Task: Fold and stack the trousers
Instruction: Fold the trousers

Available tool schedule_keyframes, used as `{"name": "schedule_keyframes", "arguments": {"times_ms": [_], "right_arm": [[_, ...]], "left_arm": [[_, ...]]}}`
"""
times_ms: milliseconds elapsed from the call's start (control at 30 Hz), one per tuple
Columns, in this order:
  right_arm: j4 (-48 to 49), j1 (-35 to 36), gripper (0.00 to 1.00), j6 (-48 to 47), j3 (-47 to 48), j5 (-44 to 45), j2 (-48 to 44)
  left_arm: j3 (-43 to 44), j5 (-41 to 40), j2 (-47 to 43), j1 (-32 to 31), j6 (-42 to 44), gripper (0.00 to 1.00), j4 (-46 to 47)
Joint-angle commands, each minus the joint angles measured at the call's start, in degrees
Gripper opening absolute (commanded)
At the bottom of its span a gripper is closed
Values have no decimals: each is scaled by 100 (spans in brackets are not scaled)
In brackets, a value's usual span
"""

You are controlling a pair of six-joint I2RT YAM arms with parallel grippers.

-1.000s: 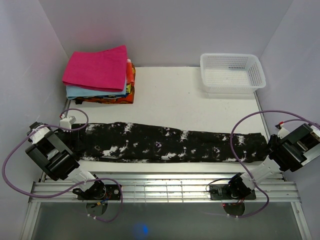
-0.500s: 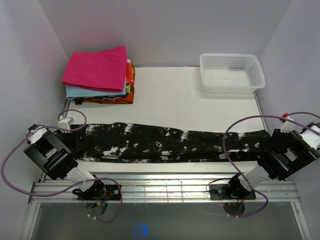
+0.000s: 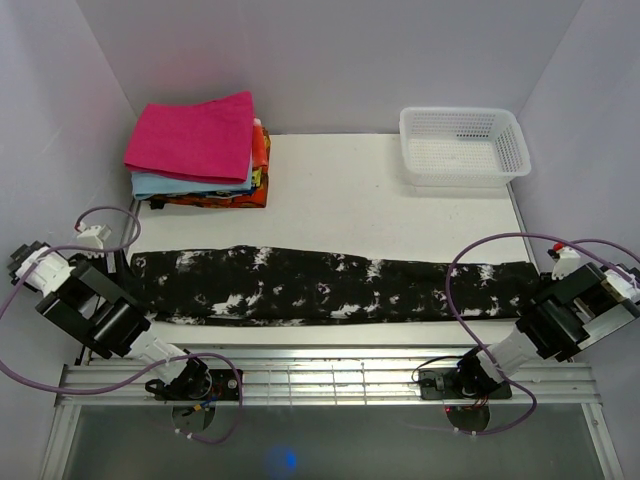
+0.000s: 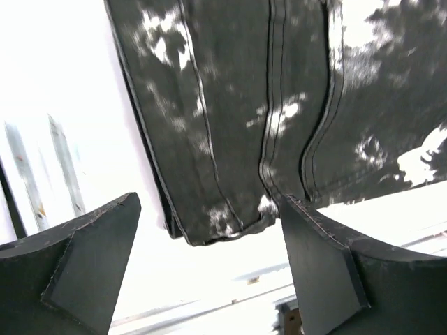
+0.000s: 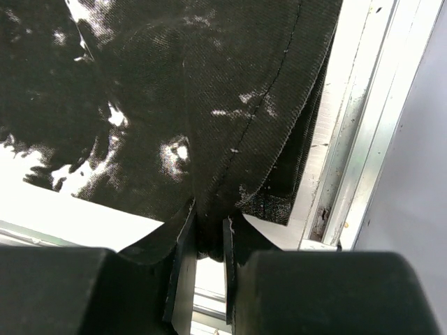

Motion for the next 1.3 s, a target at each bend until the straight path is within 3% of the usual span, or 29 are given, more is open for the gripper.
{"name": "schedule_keyframes", "arguments": {"times_ms": [0, 333, 567, 867, 1100, 1267], "right_arm": [[446, -145, 8, -120, 214, 121, 214], [410, -136, 8, -67, 214, 182, 232], [375, -136, 8, -24, 328, 209, 302], [314, -145, 8, -85, 267, 191, 267], [314, -145, 8, -111, 249, 200, 284], [305, -136, 8, -76, 328, 182, 337]], "left_arm": [[-205, -294, -145, 99, 225, 92, -198], [-848, -743, -110, 284, 146, 88, -215], [-883, -410, -75, 337, -82, 83, -373], [-628, -198, 224, 389, -1196, 77, -295], [-444, -23, 224, 846, -2067, 77, -118], [-443, 38, 364, 899, -2403, 70, -110]]}}
